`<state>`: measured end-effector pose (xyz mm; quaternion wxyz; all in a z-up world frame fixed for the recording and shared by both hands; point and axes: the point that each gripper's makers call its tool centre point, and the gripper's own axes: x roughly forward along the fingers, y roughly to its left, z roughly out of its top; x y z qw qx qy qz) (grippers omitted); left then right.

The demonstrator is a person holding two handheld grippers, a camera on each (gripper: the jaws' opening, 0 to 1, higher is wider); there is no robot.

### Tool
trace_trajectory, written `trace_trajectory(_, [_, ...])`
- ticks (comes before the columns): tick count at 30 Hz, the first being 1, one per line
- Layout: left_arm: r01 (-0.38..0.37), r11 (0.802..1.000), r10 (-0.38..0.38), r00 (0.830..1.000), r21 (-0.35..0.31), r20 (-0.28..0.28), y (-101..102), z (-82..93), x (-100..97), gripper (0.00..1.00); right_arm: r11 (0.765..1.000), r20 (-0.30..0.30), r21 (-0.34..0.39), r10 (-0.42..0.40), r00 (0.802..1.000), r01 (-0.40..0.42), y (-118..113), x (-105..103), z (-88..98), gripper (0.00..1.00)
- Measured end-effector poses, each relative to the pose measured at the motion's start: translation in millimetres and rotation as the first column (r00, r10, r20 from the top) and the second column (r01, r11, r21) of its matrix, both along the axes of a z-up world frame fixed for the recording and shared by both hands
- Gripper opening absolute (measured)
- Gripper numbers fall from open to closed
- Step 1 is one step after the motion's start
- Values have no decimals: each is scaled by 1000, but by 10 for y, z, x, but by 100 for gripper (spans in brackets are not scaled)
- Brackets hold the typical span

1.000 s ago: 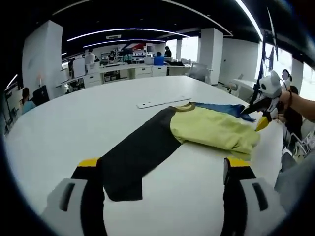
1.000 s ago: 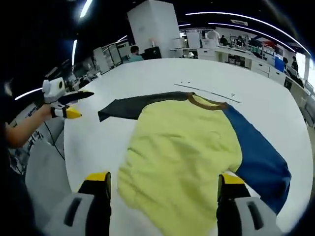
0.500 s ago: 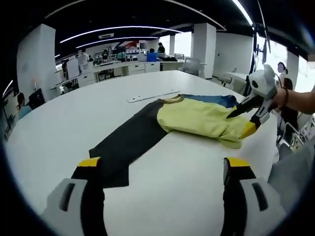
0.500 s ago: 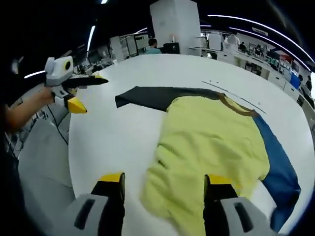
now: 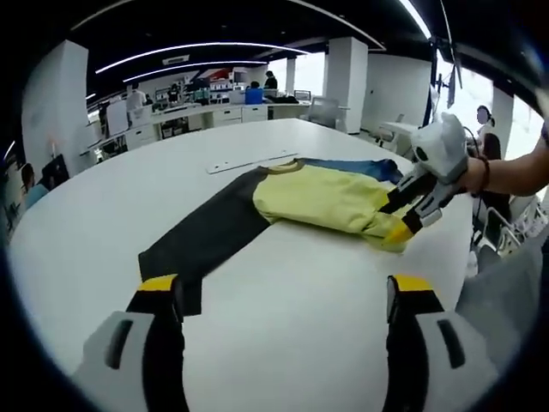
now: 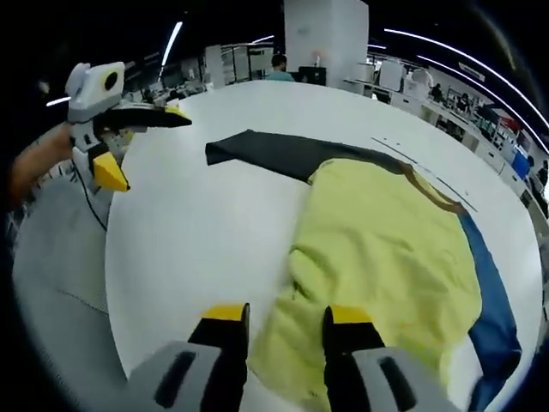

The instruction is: Fold the garment on the visible template until the final outline fits inside the template.

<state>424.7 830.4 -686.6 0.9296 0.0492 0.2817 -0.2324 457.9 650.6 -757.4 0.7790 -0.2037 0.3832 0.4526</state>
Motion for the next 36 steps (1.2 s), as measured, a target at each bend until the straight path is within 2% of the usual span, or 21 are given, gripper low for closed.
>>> trace_trajectory(5, [4, 1000, -4, 1000, 4, -7, -28, -20, -28, 96, 1000, 5, -19, -14, 1000, 14, -36, 59, -25, 19])
trace_trajectory(9, [-3, 1000, 3, 1000, 10, -5, -11, -33, -27, 96, 998, -25, -34, -51, 998, 50, -68, 91, -102, 14])
trace_trajectory(14, [-2, 1000, 2, 1000, 9, -7, -19, -34, -46, 96, 998, -26, -52, -44, 999, 43, -93, 97, -125, 4])
trace_trajectory(17, [-1, 1000, 1, 1000, 7, -9, -17, -37, -56, 96, 998, -36, -43, -48, 998, 46, -116, 121, -32, 0])
trace_trajectory(24, [16, 1000, -16, 1000, 6, -8, -75, -31, -66, 94, 998, 0, 2, -65, 998, 65, -194, 253, 248, 0])
trace_trajectory(30, [32, 999, -32, 999, 1, -12, -127, -34, -62, 93, 993, 42, 32, -111, 993, 109, -304, 466, 449, 0])
trace_trajectory(36, [43, 999, -43, 999, 0, -15, -163, -40, -49, 92, 987, 65, 40, -161, 985, 159, -437, 716, 533, 0])
